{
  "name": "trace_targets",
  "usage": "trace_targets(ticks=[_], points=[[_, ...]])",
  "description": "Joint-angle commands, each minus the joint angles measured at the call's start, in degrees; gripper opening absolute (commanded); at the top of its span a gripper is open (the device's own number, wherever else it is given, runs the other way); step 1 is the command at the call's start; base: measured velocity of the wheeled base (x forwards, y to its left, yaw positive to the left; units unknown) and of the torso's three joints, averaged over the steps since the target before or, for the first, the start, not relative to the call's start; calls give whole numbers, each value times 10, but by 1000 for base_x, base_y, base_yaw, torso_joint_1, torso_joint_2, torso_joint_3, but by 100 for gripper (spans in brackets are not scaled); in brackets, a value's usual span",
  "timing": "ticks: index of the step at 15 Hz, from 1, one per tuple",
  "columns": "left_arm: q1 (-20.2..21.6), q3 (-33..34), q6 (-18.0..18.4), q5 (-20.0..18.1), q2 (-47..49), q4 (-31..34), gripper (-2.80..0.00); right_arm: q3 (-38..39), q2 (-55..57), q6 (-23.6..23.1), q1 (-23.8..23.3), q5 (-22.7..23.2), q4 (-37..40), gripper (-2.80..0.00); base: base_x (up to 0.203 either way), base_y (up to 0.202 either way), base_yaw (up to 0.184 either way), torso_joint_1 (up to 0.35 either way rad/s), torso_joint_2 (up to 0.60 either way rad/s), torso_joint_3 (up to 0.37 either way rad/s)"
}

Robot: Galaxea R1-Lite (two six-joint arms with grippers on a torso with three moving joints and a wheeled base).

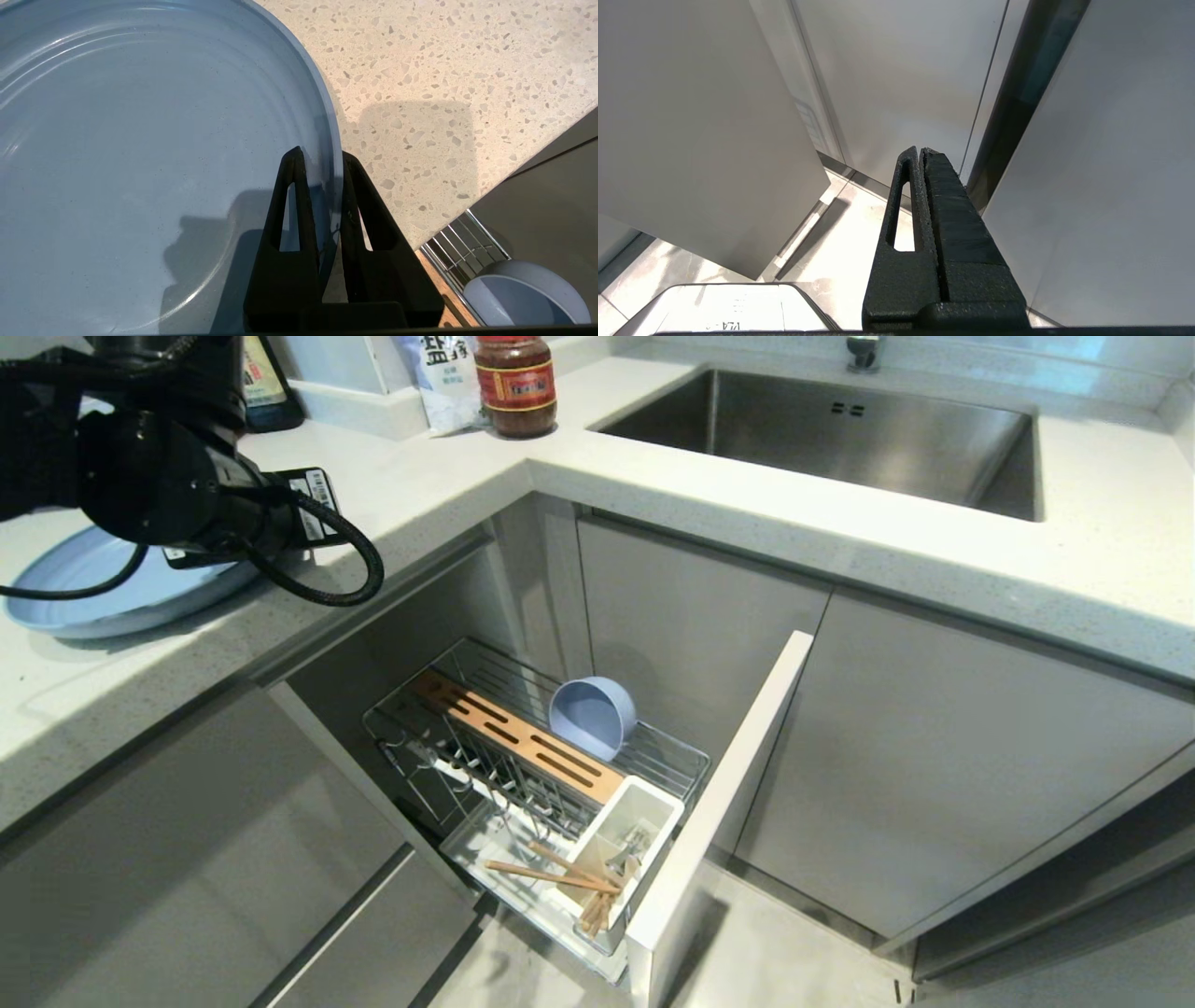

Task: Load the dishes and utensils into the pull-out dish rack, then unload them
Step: Pick up the plate and place it in the cupboard

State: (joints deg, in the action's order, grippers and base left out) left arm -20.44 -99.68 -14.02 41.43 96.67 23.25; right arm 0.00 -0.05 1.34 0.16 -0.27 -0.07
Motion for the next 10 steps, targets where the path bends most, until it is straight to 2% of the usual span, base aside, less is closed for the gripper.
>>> trace_targets(ticks=[1, 7, 9, 10], points=[[0, -1, -1, 2, -22, 3, -280, 1, -2, 0, 0, 0, 0, -280, 0, 0, 0, 0, 0, 0], [-4, 1, -13, 8, -104, -1, -280, 1, -2, 1, 0, 0, 0, -280, 0, 0, 0, 0, 0, 0], [-4, 1, -34, 8, -129, 0, -280, 1, -2, 0, 0, 0, 0, -280, 0, 0, 0, 0, 0, 0], [-5, 1, -58, 8, -141, 0, -280, 1, -2, 1, 0, 0, 0, -280, 0, 0, 0, 0, 0, 0]])
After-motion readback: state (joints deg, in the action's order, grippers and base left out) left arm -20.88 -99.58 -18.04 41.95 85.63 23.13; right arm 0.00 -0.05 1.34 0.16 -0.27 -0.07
